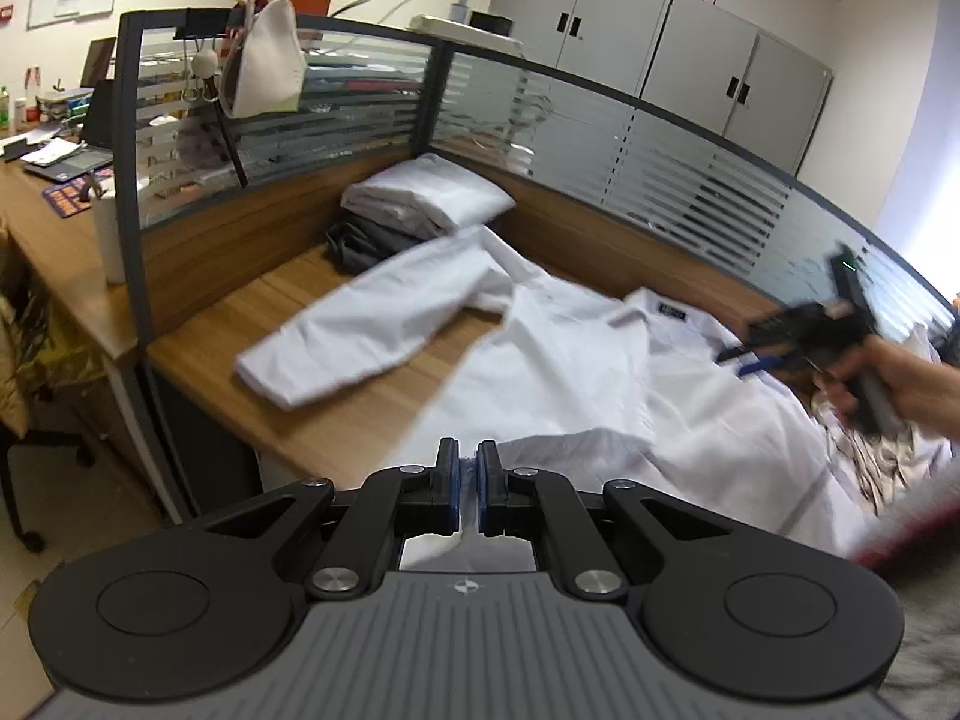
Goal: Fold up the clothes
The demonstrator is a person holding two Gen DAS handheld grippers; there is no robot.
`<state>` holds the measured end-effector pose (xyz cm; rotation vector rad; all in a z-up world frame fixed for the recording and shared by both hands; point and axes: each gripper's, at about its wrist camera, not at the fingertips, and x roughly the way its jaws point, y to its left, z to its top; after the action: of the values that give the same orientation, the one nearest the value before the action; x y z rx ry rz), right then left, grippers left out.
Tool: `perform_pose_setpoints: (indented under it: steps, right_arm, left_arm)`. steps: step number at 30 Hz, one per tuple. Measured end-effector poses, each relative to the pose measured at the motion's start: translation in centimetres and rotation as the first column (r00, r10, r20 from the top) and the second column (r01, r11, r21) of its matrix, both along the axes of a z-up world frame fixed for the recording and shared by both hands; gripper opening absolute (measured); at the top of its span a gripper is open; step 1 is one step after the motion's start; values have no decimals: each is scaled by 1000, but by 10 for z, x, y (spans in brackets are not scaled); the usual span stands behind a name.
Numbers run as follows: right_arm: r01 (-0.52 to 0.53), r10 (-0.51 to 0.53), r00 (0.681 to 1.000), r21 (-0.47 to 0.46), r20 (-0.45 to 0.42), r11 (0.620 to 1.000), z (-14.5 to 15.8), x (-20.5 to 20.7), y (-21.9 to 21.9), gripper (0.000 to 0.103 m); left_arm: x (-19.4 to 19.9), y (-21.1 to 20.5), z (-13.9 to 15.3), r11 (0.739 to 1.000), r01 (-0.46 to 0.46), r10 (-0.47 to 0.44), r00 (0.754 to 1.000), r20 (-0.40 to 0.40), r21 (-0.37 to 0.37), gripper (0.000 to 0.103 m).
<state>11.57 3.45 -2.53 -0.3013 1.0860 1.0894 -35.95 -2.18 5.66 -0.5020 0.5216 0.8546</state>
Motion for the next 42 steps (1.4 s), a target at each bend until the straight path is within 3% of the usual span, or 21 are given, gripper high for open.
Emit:
perform_pose_setpoints:
  steps: [5, 9, 13, 14, 18, 22, 24, 30, 34, 42]
  right_arm:
    - [-51, 50, 998, -38, -22, 998, -18, 10, 5, 49]
    - [-103, 101, 994, -66, -32, 992, -29, 10, 14, 49]
    - [-136, 135, 991, -75, -15, 988, -33, 8, 27, 49]
    - [-139, 139, 990, -70, -14, 988, -32, 9, 30, 49]
    - [-147, 147, 989, -36, -10, 988, -25, 10, 38, 49]
    - [-142, 142, 990, 1, 0, 990, -16, 10, 42, 49]
    - [-136, 136, 991, 18, 6, 990, -12, 9, 43, 50]
    - [-97, 96, 995, 58, 8, 994, -2, 9, 45, 51]
    - [-24, 24, 1000, 73, 1, 997, 0, 14, 51, 51]
    - [157, -157, 988, 68, -1, 985, -3, 29, 71, 51]
  left_arm:
    - [7, -60, -20, 993, -73, 74, 997, 2, -96, 6]
    - [18, -86, -55, 971, -57, 45, 998, -54, -231, 6]
    - [21, -103, -67, 966, -113, 91, 990, -104, -234, 10]
    - [20, -103, -66, 965, -131, 108, 988, -108, -226, 13]
    - [16, -90, -58, 970, -187, 170, 978, -121, -155, 46]
    - [19, -48, -48, 979, -179, 167, 977, -130, -92, 51]
    - [23, -21, -43, 984, -165, 155, 979, -134, -71, 59]
    - [47, 72, -39, 996, -78, 71, 987, -143, -41, 68]
    - [69, 135, -44, 999, 11, -16, 990, -140, -39, 72]
    - [121, 257, -57, 990, 141, -139, 971, -196, -7, 80]
